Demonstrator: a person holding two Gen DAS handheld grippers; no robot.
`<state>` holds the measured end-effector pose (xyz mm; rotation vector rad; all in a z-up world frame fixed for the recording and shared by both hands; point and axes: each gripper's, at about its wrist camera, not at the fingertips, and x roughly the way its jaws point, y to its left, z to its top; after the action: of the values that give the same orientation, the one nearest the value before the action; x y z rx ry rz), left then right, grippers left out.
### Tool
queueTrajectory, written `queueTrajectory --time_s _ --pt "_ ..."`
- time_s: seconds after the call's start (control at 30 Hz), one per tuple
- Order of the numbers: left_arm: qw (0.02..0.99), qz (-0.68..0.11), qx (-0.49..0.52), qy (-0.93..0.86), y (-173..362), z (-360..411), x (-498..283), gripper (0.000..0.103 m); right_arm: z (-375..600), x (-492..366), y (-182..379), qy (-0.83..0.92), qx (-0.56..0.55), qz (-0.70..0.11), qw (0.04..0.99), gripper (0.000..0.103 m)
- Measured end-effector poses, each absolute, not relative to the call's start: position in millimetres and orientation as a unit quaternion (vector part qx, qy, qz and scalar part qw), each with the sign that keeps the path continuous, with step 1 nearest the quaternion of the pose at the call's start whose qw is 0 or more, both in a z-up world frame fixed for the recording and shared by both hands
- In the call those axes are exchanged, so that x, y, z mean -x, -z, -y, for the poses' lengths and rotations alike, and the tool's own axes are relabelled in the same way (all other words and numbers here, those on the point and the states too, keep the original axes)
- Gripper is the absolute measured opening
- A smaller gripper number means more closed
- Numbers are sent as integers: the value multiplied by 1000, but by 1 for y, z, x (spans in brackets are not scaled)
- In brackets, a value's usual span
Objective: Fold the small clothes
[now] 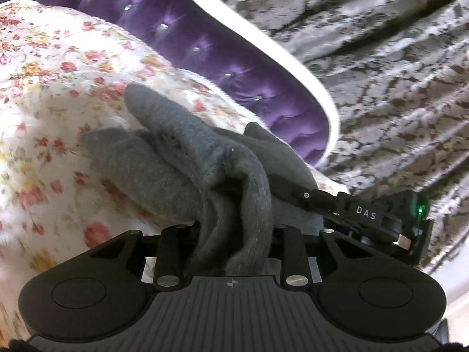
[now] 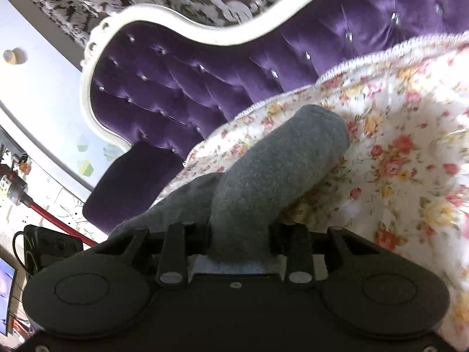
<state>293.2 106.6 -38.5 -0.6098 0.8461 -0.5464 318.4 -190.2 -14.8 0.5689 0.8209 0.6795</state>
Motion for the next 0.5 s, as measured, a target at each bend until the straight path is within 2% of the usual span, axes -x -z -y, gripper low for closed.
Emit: queueTrajectory --time_s 0.23,0.5 --pt "828 -406 256 289 18 -75 -211 29 214 -244 -10 -296 -256 -399 829 44" --pt "821 -436 226 293 38 -47 -114 29 231 -149 14 -270 -222 -438 828 46"
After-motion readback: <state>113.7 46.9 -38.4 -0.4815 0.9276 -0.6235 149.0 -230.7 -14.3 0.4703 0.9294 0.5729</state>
